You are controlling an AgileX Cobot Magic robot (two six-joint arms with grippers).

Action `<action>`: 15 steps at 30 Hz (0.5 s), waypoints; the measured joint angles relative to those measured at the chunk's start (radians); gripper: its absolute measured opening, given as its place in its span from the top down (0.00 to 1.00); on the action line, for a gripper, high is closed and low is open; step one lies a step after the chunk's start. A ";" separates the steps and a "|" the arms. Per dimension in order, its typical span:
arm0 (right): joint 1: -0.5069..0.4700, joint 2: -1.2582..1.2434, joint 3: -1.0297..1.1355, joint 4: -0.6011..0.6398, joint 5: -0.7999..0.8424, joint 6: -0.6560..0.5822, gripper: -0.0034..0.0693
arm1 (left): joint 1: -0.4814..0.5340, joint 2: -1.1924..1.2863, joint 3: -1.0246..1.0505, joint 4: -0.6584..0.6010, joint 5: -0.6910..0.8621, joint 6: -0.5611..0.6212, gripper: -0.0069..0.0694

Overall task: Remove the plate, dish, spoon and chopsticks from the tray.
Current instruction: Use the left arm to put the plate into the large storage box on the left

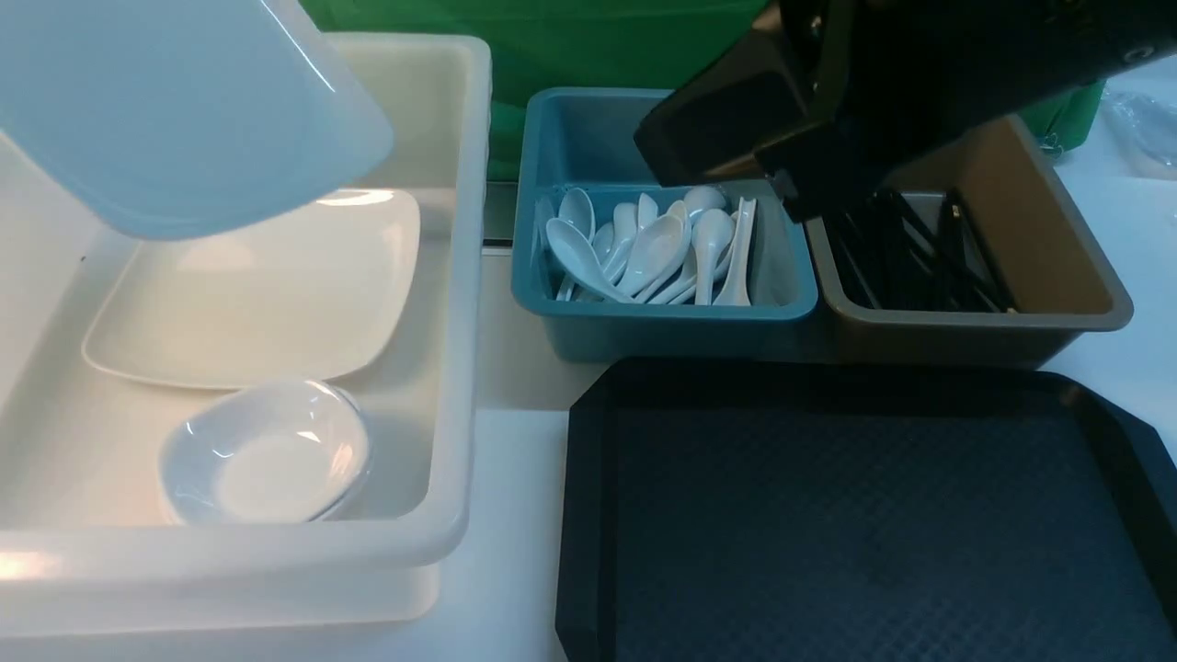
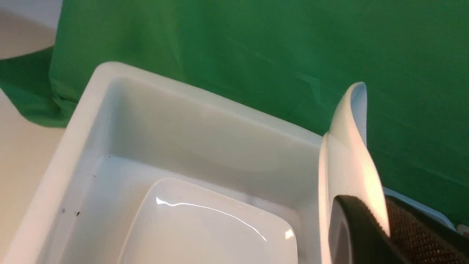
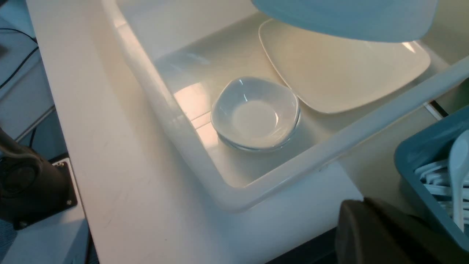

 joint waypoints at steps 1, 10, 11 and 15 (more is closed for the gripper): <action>0.000 0.000 0.000 -0.002 0.000 0.000 0.92 | -0.001 0.000 0.036 -0.022 -0.025 0.026 0.87; 0.000 0.008 -0.001 -0.037 -0.058 0.050 0.92 | -0.028 0.017 0.296 -0.300 -0.323 0.288 0.87; 0.000 0.012 -0.002 -0.045 -0.073 0.055 0.92 | -0.030 0.024 0.302 -0.330 -0.328 0.310 0.87; 0.000 0.052 -0.004 -0.062 -0.131 0.079 0.92 | -0.042 0.057 0.309 -0.397 -0.349 0.343 0.87</action>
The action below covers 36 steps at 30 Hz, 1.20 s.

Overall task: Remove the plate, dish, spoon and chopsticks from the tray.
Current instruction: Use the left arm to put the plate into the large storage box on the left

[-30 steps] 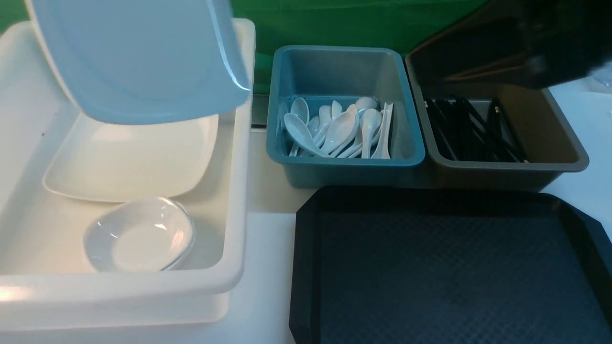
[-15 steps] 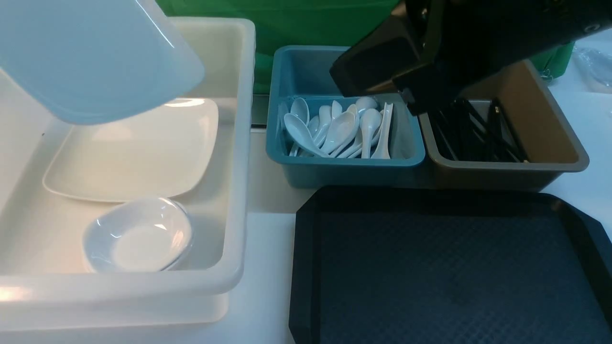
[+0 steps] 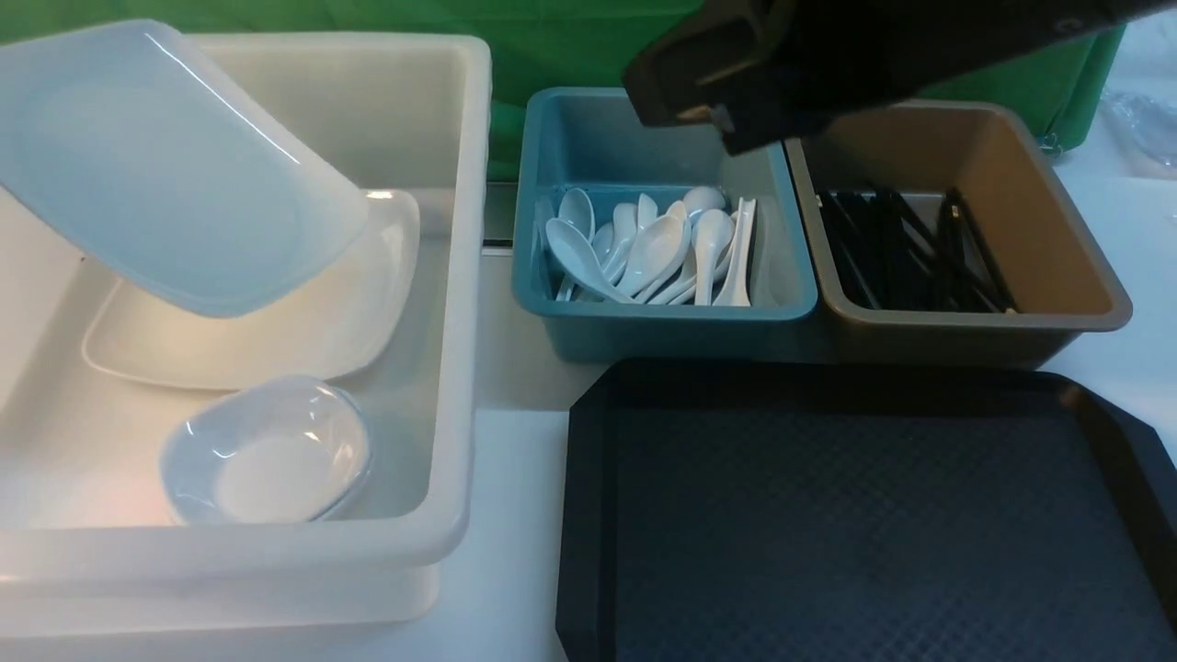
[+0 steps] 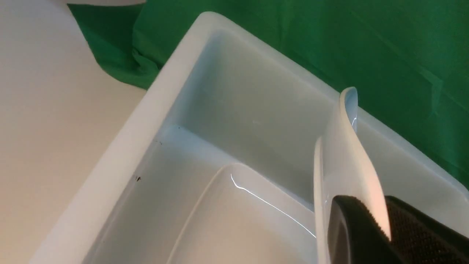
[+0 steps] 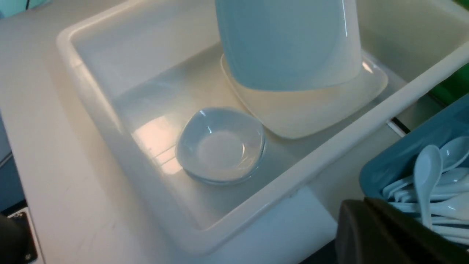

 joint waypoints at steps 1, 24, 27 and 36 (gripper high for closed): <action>0.000 0.006 -0.001 -0.002 -0.002 0.002 0.92 | -0.003 0.006 0.000 -0.005 -0.003 0.002 0.87; 0.002 0.083 -0.003 -0.010 -0.005 0.044 0.92 | -0.105 0.196 0.000 0.128 -0.102 -0.009 0.88; 0.002 0.083 -0.003 -0.010 -0.005 0.044 0.92 | -0.106 0.209 0.000 0.185 -0.088 -0.030 0.88; 0.002 0.083 -0.003 -0.010 -0.005 0.045 0.92 | -0.106 0.256 0.000 0.285 -0.074 -0.123 0.86</action>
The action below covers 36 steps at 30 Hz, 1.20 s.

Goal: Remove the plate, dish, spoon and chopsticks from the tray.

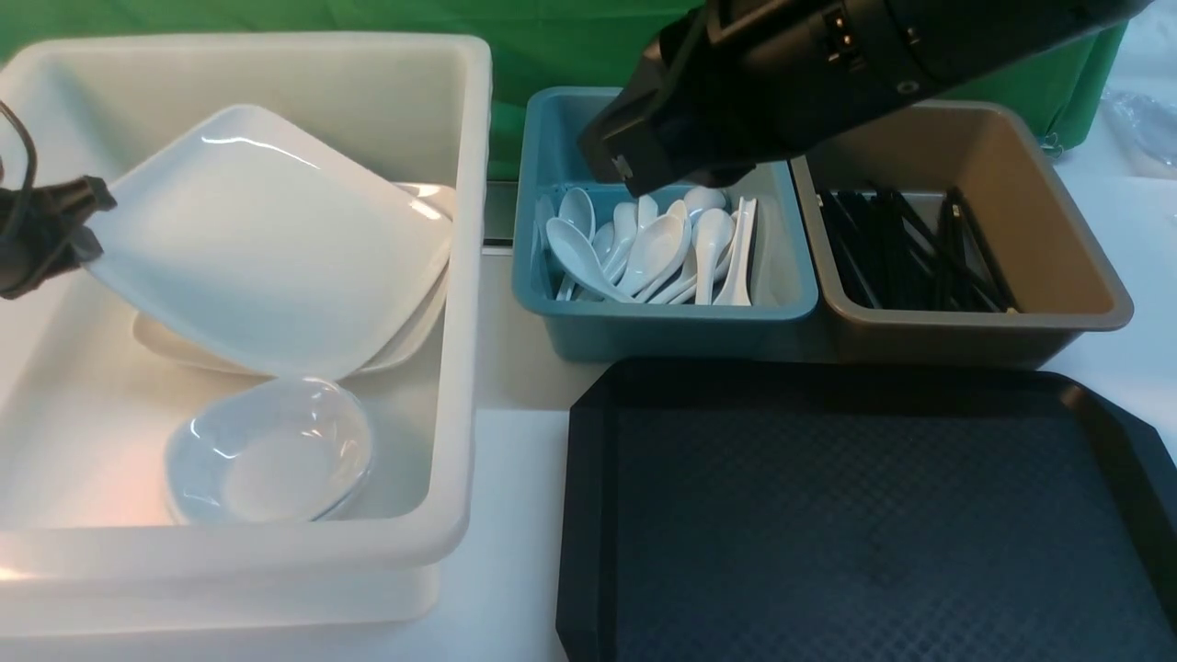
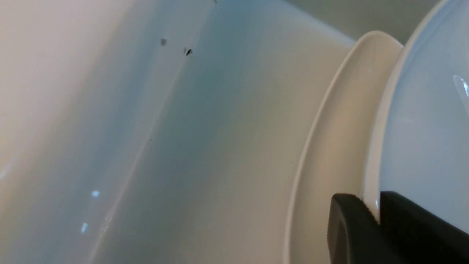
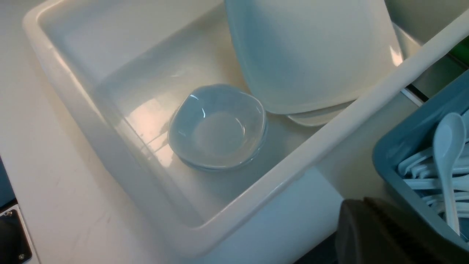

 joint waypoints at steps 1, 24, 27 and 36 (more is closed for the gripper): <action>0.000 0.000 0.000 0.000 0.000 0.000 0.92 | 0.000 0.003 0.000 0.001 0.001 -0.001 0.86; 0.000 0.000 0.000 0.000 0.012 0.024 0.92 | -0.001 0.036 0.004 0.186 0.211 -0.037 0.21; 0.000 0.000 0.000 0.000 0.024 0.025 0.92 | -0.001 -0.024 0.004 0.213 0.211 -0.043 0.16; 0.000 -0.027 0.000 -0.077 0.017 0.031 0.92 | -0.051 -0.266 0.004 0.221 0.276 0.034 0.47</action>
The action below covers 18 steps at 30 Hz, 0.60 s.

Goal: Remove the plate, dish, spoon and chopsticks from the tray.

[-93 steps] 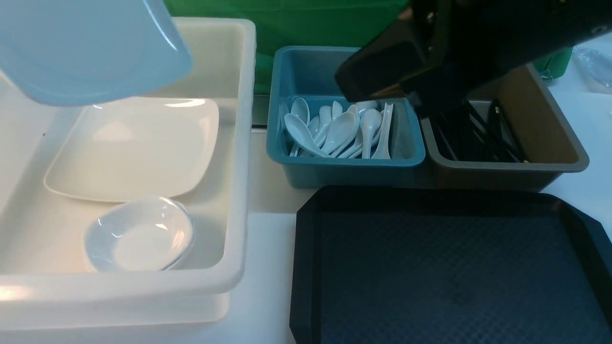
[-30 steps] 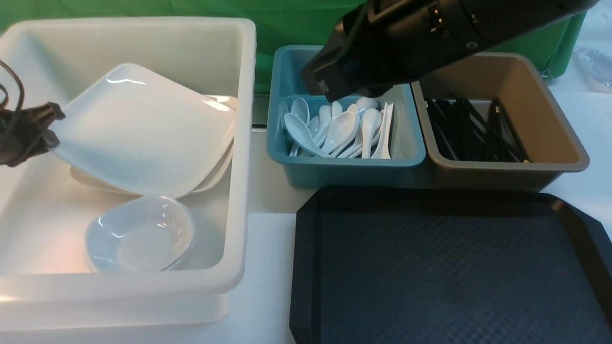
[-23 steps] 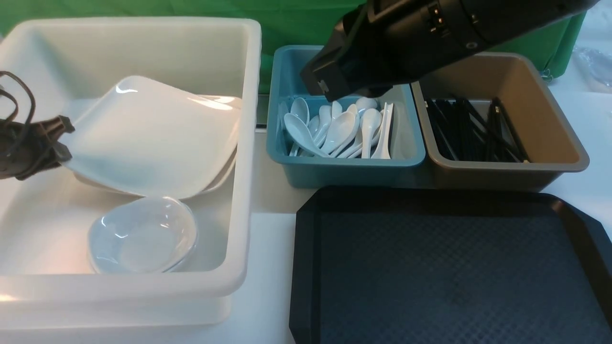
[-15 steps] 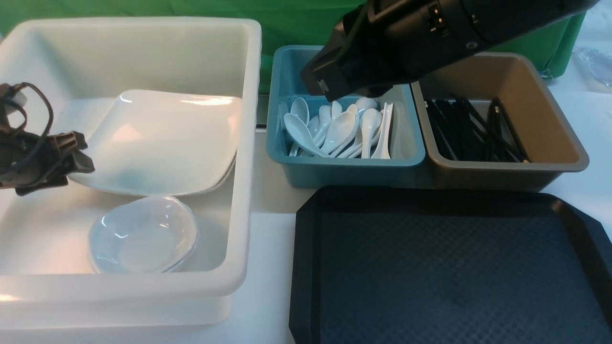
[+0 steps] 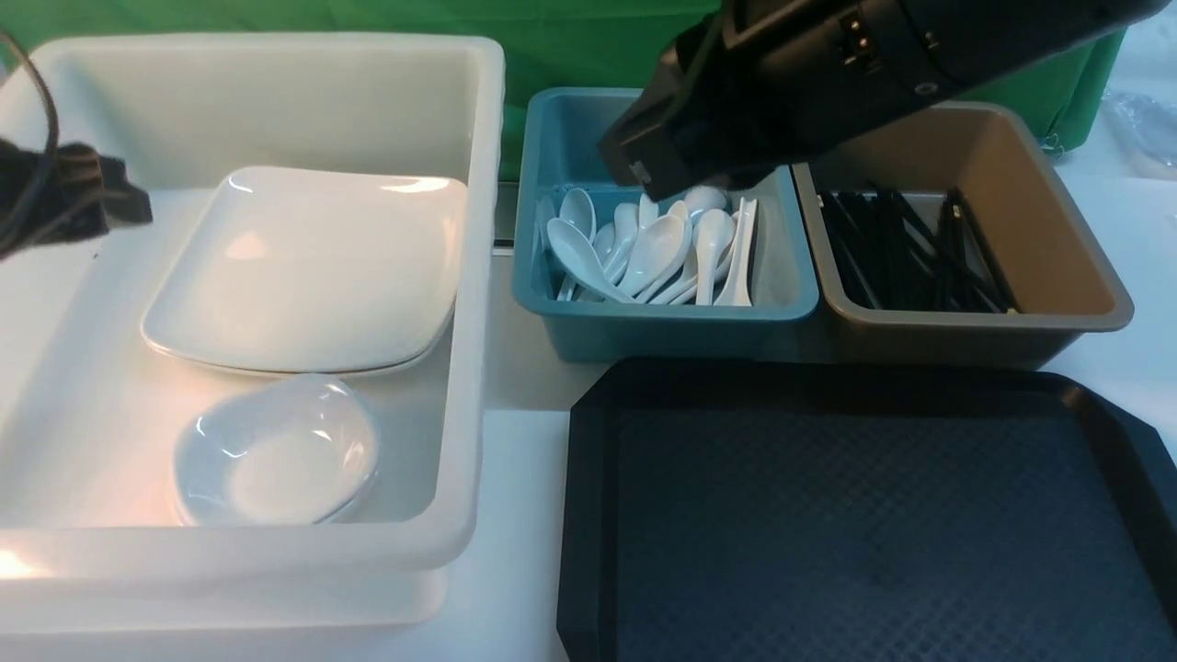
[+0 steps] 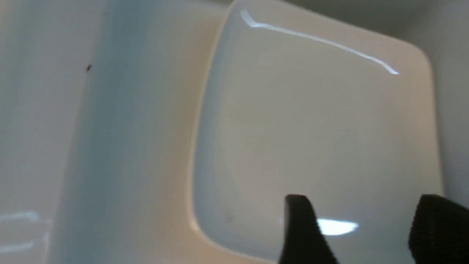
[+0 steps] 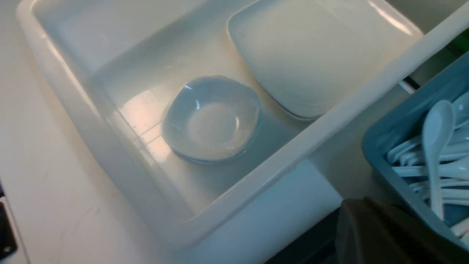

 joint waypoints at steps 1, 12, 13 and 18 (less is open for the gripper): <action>0.000 -0.028 0.000 -0.060 -0.014 0.028 0.92 | -0.037 -0.063 0.000 0.002 0.019 0.031 0.62; -0.001 -0.433 0.012 -0.431 -0.009 0.292 0.92 | -0.358 -0.496 0.000 0.009 0.150 0.108 0.91; -0.001 -0.472 0.024 -0.440 -0.010 0.301 0.92 | -0.369 -0.515 0.000 0.014 0.170 0.108 0.91; -0.001 -0.742 0.200 -0.492 -0.057 0.370 0.92 | -0.399 -0.676 0.044 0.033 0.265 0.076 0.91</action>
